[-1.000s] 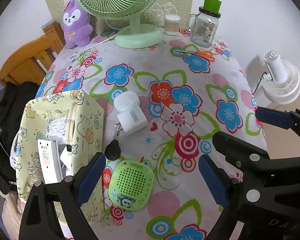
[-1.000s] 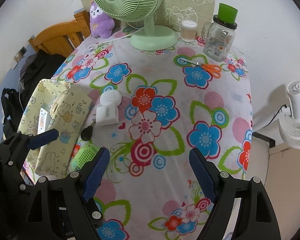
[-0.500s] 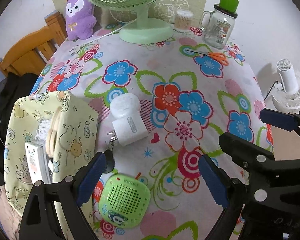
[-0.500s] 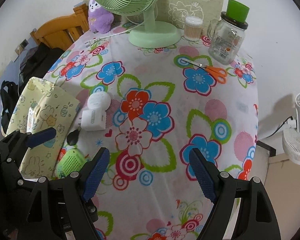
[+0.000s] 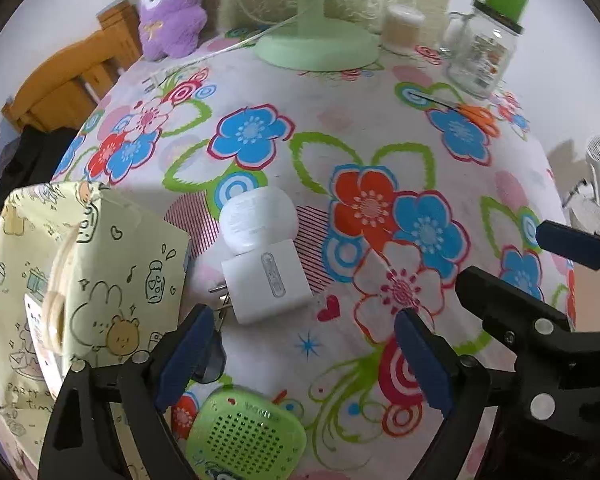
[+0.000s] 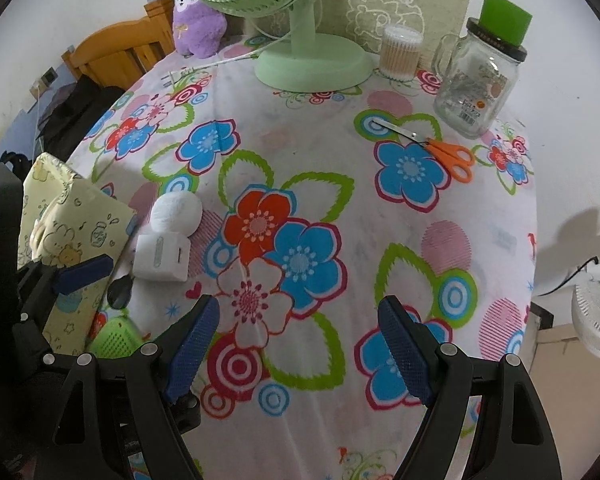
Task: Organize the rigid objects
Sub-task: 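Grasp the white cube charger with the left tool while the right tool approaches the round case, then grasp the white round Redmi case with the right tool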
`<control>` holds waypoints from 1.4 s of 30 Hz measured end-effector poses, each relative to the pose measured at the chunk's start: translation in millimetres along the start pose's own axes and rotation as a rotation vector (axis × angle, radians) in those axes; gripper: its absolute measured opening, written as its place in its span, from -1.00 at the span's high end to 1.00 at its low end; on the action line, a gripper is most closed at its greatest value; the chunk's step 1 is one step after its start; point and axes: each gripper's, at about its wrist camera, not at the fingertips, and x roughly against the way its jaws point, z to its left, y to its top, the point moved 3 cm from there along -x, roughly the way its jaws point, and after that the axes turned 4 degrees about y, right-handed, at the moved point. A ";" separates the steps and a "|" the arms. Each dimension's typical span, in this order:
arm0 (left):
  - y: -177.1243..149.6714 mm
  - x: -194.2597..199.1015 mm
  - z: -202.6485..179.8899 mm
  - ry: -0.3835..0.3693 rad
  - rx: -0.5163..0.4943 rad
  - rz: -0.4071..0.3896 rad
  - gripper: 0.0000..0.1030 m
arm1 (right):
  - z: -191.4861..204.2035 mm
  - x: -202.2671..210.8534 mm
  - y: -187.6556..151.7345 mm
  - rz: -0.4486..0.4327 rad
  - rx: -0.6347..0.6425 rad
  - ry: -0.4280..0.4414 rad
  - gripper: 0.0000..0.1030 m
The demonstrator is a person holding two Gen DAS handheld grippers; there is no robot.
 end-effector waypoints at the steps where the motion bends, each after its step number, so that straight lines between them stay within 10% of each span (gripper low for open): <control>1: 1.0 -2.5 -0.2 -0.001 0.012 0.005 -0.73 | -0.4 -2.2 1.9 0.002 0.001 0.001 -0.60; 22: 12.4 -35.0 16.0 0.111 0.125 0.041 -0.49 | 0.3 -38.5 23.3 0.031 0.024 -0.002 -0.60; 42: 7.3 -34.1 34.6 0.011 0.083 0.034 -0.13 | 35.1 -62.8 41.9 0.064 0.089 0.031 -0.54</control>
